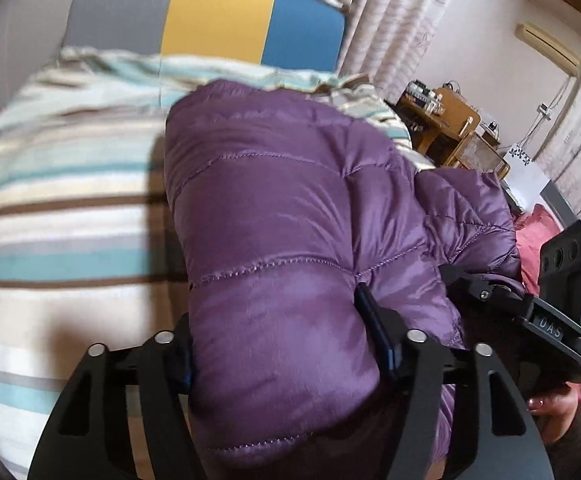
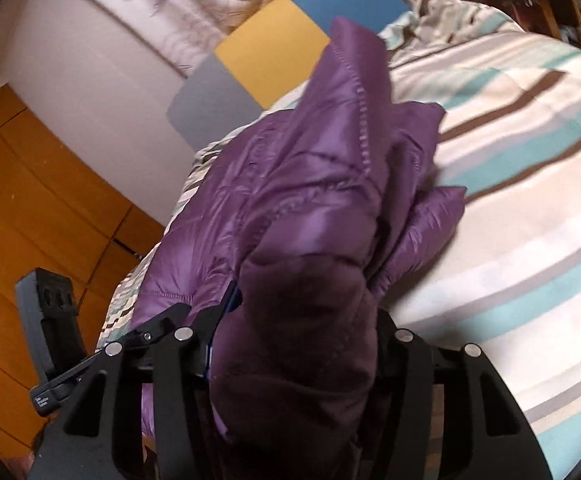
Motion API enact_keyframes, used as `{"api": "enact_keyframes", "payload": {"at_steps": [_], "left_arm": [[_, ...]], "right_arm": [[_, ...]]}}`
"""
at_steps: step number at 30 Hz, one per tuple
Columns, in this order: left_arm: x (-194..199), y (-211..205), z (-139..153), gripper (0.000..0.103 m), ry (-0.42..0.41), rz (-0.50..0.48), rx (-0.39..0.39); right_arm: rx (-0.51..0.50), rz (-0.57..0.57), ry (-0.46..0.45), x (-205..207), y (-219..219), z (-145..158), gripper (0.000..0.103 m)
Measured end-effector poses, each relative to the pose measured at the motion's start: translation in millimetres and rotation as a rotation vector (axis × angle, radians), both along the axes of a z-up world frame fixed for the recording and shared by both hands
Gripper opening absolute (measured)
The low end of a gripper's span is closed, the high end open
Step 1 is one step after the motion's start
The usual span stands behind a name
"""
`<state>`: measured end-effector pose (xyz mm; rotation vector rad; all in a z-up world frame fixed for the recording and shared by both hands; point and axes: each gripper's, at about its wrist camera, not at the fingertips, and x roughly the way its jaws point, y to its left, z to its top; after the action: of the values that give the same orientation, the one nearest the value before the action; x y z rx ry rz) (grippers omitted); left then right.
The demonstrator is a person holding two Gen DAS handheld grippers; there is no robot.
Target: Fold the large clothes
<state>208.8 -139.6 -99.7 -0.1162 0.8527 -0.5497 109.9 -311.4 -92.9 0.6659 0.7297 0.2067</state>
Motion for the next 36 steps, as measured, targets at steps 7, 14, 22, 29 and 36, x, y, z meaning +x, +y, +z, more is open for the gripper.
{"api": "enact_keyframes", "payload": {"at_steps": [7, 14, 22, 29, 36], "left_arm": [[-18.6, 46.3, 23.8, 0.060, -0.137, 0.080, -0.003], [-27.0, 119.8, 30.8, 0.060, -0.181, 0.235, -0.012], [-22.5, 206.3, 23.6, 0.060, -0.179, 0.413, 0.020], [-17.3, 257.1, -15.3, 0.083, -0.099, 0.540, 0.036], [-27.6, 260.4, -13.9, 0.094, -0.100, 0.572, 0.079]], "right_arm": [[0.021, 0.079, -0.063, 5.0, 42.9, 9.8, 0.052], [-0.021, 0.219, -0.102, 49.7, 114.7, 20.5, 0.052], [-0.072, 0.390, -0.103, 109.3, 206.6, 11.1, 0.052], [-0.213, 0.427, -0.046, 135.1, 263.5, -20.5, 0.072], [-0.183, 0.361, -0.007, 128.4, 232.3, -28.6, 0.085]]}}
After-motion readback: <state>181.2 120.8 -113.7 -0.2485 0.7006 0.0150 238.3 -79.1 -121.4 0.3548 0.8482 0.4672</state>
